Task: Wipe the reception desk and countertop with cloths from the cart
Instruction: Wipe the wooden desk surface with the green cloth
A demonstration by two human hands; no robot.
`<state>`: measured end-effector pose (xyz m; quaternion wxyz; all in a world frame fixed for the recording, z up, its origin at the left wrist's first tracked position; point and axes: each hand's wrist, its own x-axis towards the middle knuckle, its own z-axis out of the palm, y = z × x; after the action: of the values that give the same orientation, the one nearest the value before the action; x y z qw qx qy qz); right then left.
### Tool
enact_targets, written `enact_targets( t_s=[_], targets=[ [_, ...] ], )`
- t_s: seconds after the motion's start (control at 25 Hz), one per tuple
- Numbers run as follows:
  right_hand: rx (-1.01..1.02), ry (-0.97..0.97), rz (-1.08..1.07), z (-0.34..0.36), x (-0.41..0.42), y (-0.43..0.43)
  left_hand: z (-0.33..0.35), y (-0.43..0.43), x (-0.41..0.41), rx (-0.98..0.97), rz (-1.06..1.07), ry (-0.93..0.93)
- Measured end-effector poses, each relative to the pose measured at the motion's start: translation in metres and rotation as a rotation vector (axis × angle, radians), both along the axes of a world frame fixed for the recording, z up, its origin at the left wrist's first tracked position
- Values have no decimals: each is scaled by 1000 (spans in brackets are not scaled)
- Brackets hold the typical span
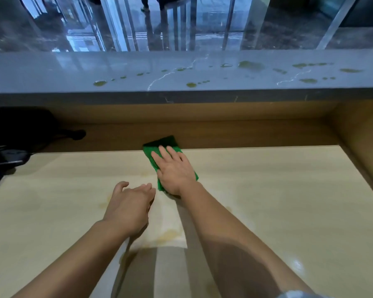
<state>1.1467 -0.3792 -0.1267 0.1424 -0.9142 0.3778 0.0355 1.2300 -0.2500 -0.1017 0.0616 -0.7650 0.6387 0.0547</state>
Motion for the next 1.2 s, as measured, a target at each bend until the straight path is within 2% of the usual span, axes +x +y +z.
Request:
enact_targets(
  t_s=[0.12, 0.36, 0.44, 0.56, 0.68, 0.88, 1.04, 1.2],
  targets=[
    [-40, 35, -84, 0, -51, -24, -1, 0, 2, 29, -10, -14],
    [-61, 114, -502, 4, -179, -49, 2, 2, 1, 72, -13, -7],
    [-39, 111, -610, 3, -190, -44, -1, 3, 5, 62, -15, 28],
    [9, 68, -757, 4, -159, -22, -5, 6, 8, 50, -35, 60],
    [-36, 48, -703, 1, -100, 24, -7, 8, 8, 47, -49, 76],
    [10, -3, -358, -6, -18, 113, 3, 13, 4, 48, -67, 67],
    [-18, 35, -173, -1, -48, 104, 11, 23, 4, 58, -63, 41],
    [-48, 47, -327, 2, -136, 77, 13, 31, -7, 63, -47, 100]
  ],
)
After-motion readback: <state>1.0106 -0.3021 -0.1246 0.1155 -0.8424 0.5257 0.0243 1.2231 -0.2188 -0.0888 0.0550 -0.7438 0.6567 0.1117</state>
